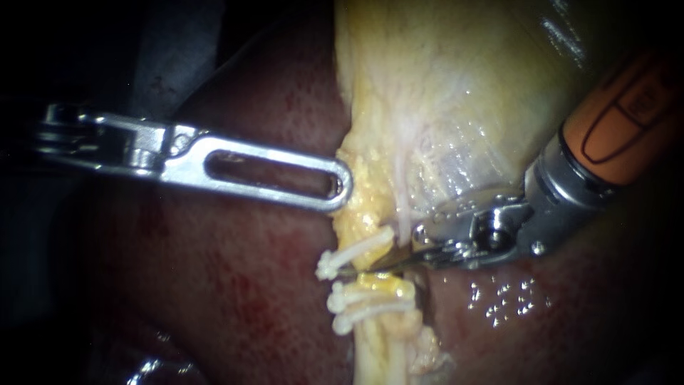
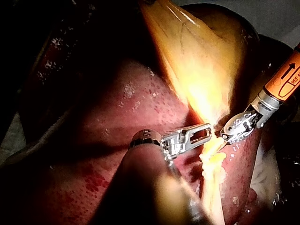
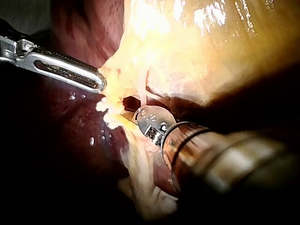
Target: Go back from the cut left tube
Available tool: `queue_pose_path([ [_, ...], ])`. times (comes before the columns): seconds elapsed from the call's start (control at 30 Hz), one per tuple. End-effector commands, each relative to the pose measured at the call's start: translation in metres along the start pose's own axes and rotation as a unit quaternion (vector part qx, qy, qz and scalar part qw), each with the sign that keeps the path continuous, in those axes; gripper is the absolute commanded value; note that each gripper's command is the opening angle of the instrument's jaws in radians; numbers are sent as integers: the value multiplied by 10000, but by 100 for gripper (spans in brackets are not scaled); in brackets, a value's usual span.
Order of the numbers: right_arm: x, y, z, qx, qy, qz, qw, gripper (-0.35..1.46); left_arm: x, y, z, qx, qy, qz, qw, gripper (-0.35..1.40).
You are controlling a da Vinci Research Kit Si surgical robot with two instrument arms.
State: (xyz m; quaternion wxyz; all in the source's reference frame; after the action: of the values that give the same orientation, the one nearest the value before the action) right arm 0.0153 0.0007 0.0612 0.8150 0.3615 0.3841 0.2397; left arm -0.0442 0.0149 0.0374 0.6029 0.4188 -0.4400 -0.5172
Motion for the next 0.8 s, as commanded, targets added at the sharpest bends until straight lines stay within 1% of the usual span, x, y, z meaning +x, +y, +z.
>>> queue_pose_path([
  [0.03,0,0,0,-2,8,1,10000,-35,0,0,0,-2,-2,-1,10000,-35],
  [0.47,0,-1,1,5,21,1,10000,-33,0,0,0,-4,-4,-1,10000,-35],
  [0.57,1,0,2,10,35,1,10000,-16,0,0,0,-4,-4,-1,10000,-35],
  [0.63,2,0,3,27,76,0,10000,4,0,0,0,-4,-4,-1,10000,-35],
  [0.73,3,0,4,70,169,-4,9998,24,0,0,0,-4,-4,-1,10000,-35],
  [0.77,3,-1,5,76,183,-4,9998,39,0,0,0,-4,-4,-1,10000,-35],
  [0.8,4,-1,5,81,197,-4,9998,42,0,0,0,-4,-4,-1,10000,-35],
])
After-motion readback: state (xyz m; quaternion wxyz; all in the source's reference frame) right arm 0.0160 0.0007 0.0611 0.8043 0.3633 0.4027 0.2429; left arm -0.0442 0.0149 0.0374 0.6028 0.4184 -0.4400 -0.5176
